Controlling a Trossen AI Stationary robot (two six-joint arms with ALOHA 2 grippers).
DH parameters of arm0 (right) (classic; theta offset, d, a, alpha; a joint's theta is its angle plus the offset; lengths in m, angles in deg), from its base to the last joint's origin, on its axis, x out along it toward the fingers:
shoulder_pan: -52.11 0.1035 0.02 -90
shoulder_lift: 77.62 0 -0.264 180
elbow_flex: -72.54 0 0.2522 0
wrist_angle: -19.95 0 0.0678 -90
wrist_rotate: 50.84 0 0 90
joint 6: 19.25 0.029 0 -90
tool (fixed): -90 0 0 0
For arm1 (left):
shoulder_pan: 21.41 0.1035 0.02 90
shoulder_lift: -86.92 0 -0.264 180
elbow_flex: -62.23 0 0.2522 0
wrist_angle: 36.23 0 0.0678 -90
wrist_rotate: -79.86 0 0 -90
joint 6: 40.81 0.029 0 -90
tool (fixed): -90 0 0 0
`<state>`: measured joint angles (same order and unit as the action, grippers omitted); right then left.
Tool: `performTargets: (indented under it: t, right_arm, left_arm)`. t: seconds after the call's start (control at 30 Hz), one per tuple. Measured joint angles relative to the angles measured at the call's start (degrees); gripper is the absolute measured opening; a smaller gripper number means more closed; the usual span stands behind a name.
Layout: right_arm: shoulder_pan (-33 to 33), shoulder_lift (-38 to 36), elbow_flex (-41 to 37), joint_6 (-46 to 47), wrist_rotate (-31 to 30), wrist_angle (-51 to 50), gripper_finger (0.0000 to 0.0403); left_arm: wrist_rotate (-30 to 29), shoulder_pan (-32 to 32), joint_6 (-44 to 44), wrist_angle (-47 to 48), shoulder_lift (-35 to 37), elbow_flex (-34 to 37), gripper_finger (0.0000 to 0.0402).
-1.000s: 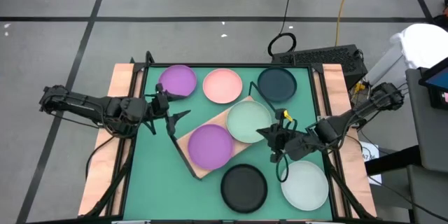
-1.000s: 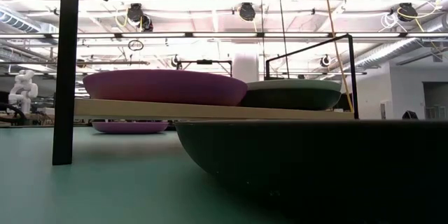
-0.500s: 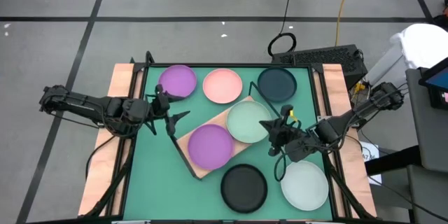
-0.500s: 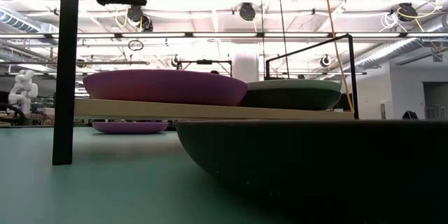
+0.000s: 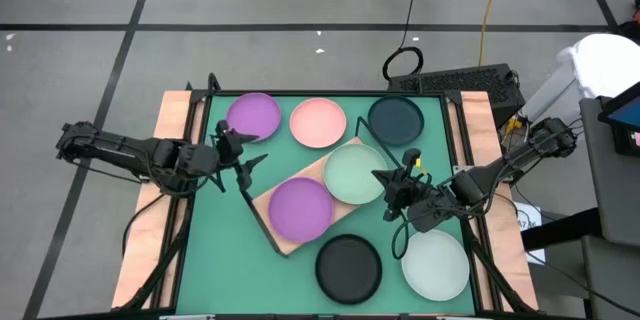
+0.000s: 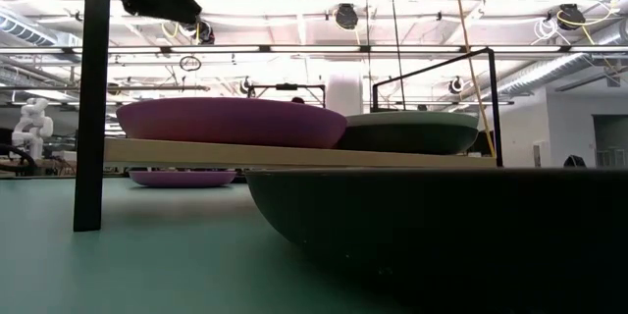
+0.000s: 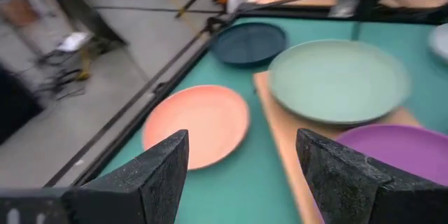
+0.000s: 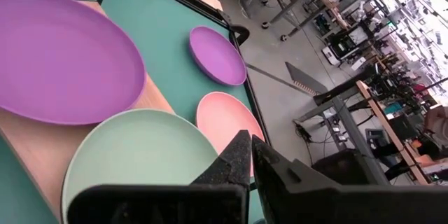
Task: Place and stack plates onto a shelf
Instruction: Stack the blue plate on top of the violet plate on the shelf
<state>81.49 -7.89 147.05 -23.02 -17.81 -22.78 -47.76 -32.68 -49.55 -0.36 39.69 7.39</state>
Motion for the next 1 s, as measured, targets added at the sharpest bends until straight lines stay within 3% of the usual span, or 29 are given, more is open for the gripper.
performTargets:
  t: [0.13,0.23,0.53,1.0]
  right_arm:
    - [0.0,0.0,0.0,-0.3,0.0,0.0,0.0]
    - [0.4,-0.1,0.0,-0.4,0.0,0.0,0.0]
    - [5.5,-4.5,0.0,3.8,0.0,-2.1,0.0]
    - [8.2,-12.2,0.0,21.8,-2.3,-20.7,0.0]
  left_arm:
    - [-8.0,0.3,-0.6,1.5,-1.4,0.0,0.0268]
    - [-9.3,2.4,-0.5,1.7,-2.6,0.0,0.0268]
    - [3.7,13.1,1.6,1.5,-3.9,-1.6,0.0268]
    - [4.2,14.6,-1.0,1.7,-4.2,-1.6,0.0268]
